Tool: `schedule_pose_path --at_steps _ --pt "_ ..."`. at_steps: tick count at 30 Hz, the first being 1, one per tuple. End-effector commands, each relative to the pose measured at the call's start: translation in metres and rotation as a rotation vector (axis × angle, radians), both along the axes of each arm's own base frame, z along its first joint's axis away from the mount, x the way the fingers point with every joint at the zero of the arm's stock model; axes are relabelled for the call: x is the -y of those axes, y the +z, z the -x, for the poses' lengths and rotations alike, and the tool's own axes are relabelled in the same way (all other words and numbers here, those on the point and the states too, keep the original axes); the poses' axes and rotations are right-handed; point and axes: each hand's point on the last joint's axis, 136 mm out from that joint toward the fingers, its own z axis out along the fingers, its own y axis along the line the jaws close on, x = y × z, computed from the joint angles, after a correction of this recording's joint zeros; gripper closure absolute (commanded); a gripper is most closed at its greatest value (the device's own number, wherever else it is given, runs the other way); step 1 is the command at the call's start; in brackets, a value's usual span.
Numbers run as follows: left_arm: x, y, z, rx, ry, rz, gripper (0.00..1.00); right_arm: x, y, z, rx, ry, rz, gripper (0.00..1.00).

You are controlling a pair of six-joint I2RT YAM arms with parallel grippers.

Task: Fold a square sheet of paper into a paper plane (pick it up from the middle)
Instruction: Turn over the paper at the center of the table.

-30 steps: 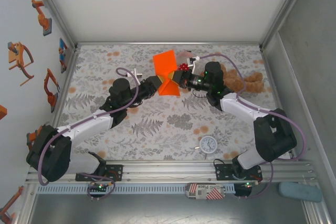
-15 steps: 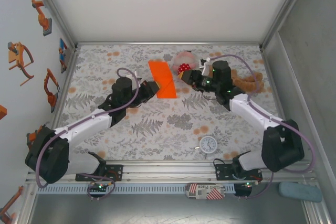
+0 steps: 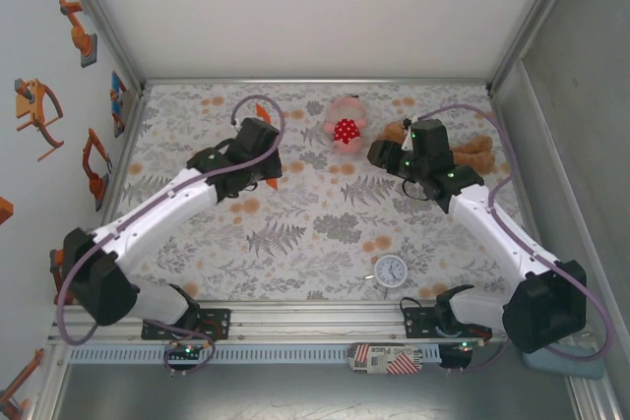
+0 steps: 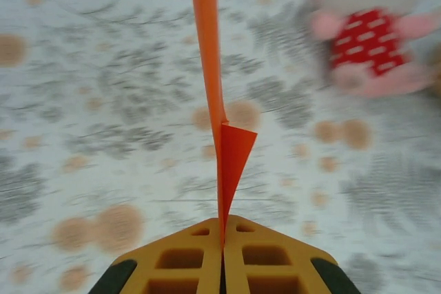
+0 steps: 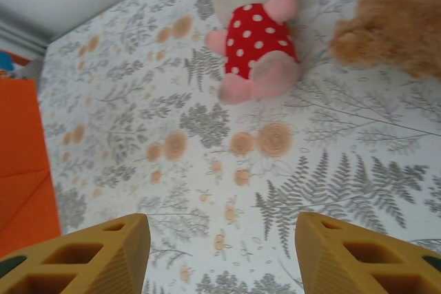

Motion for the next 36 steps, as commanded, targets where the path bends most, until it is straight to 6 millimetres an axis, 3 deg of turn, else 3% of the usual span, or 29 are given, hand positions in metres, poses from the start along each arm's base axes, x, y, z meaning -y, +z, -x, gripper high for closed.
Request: schedule_pose_path --at_steps 1,5,11,16,22,25,29,34,35,36 --pt "-0.054 -0.019 0.010 -0.076 0.058 -0.468 0.91 0.021 0.006 -0.001 0.025 -0.071 0.086 0.43" --pt "-0.059 -0.027 0.000 -0.111 0.091 -0.718 0.92 0.027 0.003 0.001 0.019 -0.097 0.106 0.42" --pt "-0.022 -0.072 -0.008 -0.191 0.014 -0.862 0.92 0.035 0.001 0.004 0.015 -0.122 0.130 0.43" --pt "0.015 -0.122 -0.002 -0.329 -0.081 -0.732 0.87 0.044 0.001 0.007 0.020 -0.152 0.151 0.43" --pt "0.069 -0.165 0.015 -0.511 -0.193 -0.300 0.75 0.050 -0.003 0.010 0.011 -0.172 0.160 0.44" --pt "0.092 -0.163 0.018 -0.559 -0.235 -0.123 0.67 0.049 -0.006 0.009 0.003 -0.162 0.162 0.44" --pt "0.108 -0.143 0.013 -0.542 -0.268 0.053 0.58 0.037 -0.008 0.006 -0.014 -0.106 0.143 0.45" --pt "0.099 -0.109 0.003 -0.470 -0.231 0.233 0.50 -0.001 -0.024 0.002 -0.089 0.050 0.056 0.43" --pt "0.093 -0.104 0.001 -0.455 -0.208 0.254 0.48 -0.010 -0.031 0.002 -0.114 0.077 0.042 0.35" --pt "0.087 -0.099 -0.001 -0.438 -0.186 0.273 0.46 -0.018 -0.035 0.002 -0.130 0.094 0.040 0.33"
